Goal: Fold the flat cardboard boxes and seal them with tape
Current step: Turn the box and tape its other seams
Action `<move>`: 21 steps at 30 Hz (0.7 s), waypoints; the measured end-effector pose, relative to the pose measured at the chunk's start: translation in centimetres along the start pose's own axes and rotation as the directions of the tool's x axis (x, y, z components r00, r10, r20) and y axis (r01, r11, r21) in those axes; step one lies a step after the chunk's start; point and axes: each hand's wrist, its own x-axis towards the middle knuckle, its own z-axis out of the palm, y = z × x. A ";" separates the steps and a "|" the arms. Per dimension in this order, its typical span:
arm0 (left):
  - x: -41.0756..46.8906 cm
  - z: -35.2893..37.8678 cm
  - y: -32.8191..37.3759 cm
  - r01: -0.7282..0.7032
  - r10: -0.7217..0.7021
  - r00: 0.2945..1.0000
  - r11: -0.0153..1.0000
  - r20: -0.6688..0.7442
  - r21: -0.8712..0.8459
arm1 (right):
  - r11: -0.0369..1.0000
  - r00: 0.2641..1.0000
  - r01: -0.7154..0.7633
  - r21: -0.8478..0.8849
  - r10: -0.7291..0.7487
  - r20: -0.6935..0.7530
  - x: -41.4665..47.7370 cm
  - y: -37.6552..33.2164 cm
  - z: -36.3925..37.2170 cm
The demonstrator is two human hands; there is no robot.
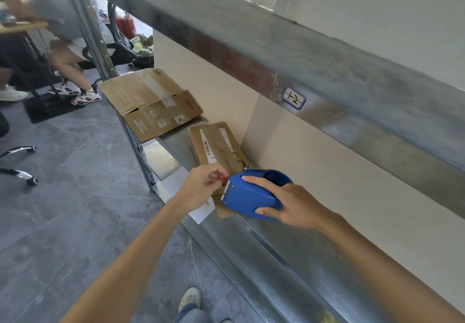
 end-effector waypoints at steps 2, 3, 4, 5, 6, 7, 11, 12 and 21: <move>-0.2 -0.6 -0.3 0.007 -0.008 0.999 1.000 -0.033 -0.017 | 0.998 1.000 0.008 -0.058 -0.008 -0.007 0.2 0.3 -0.6; -0.3 -1.0 -0.5 0.006 -0.007 0.999 1.000 -0.043 -0.021 | 0.997 1.000 0.009 -0.083 -0.010 -0.011 0.2 0.6 -0.9; -0.4 -1.4 -0.7 0.004 -0.005 0.999 1.000 -0.049 -0.028 | 0.996 1.000 0.010 -0.084 -0.011 -0.013 0.3 0.8 -1.1; -0.5 -1.7 -1.0 0.003 -0.005 0.999 0.999 -0.053 -0.039 | 0.997 1.000 0.007 -0.073 -0.008 -0.009 0.3 1.1 -1.2; -0.7 -2.1 -1.3 0.007 -0.009 0.998 0.999 -0.057 -0.048 | 0.998 1.000 0.004 -0.064 -0.004 0.001 0.3 1.3 -1.3; -0.8 -2.4 -1.6 0.015 -0.019 0.998 0.998 -0.065 -0.055 | 0.998 1.000 0.002 -0.061 -0.001 0.011 0.4 1.6 -1.4; -1.6 -3.4 -3.6 0.070 -0.075 0.993 0.996 -0.092 -0.063 | 0.997 0.998 -0.026 -0.069 0.029 0.048 0.1 2.4 -1.7; -1.8 -3.4 -4.1 0.077 -0.082 0.993 0.995 -0.087 -0.062 | 0.997 0.998 -0.030 -0.071 0.034 0.059 0.0 2.5 -1.8; -1.8 -2.1 -5.8 0.089 -0.107 0.990 0.978 -0.087 -0.188 | 0.998 0.997 -0.030 -0.063 0.034 0.075 0.4 1.5 -1.4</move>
